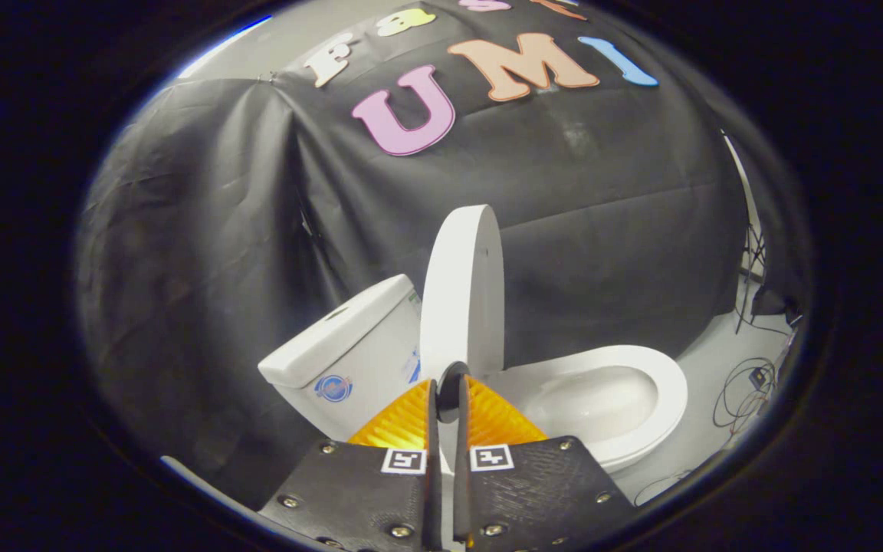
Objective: Open the toilet lid.
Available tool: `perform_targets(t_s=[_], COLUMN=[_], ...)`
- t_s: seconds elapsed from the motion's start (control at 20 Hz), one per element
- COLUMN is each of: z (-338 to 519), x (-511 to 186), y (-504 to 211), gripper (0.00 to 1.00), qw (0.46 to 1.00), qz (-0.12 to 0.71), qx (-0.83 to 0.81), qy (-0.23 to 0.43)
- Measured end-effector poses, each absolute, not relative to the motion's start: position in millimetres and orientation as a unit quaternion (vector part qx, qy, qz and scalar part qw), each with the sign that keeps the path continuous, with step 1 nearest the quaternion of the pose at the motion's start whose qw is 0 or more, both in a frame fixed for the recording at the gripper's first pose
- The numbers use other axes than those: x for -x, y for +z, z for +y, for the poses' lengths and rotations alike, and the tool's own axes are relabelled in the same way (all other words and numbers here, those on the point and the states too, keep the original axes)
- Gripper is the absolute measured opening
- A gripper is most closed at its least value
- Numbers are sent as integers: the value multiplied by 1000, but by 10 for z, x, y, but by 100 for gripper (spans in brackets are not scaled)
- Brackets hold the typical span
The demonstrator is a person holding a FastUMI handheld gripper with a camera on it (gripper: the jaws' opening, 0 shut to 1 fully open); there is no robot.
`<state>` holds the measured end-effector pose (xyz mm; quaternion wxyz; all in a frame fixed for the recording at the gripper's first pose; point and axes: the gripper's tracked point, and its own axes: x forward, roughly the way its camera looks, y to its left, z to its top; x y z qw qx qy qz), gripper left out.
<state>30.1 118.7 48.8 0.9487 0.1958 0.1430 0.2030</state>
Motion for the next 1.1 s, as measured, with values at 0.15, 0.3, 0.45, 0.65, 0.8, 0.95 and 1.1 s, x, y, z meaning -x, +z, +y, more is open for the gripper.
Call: perform_targets(t_s=[0.15, 0.3, 0.45, 0.65, 0.8, 0.95, 1.1], z=[1197, 1222, 1277, 1299, 1315, 1349, 1356], x=[-291, -300, -294, -276, -272, -257, -252], y=[511, 513, 488, 478, 469, 448, 440], gripper=[7, 7, 7, 7, 7, 6, 9], qw=[946, 942, 939, 937, 934, 933, 933], qz=[138, 133, 130, 128, 127, 124, 118], qx=[-198, -202, -206, -203, -203, -200, -190], qy=[217, 231, 242, 254, 264, 273, 281])
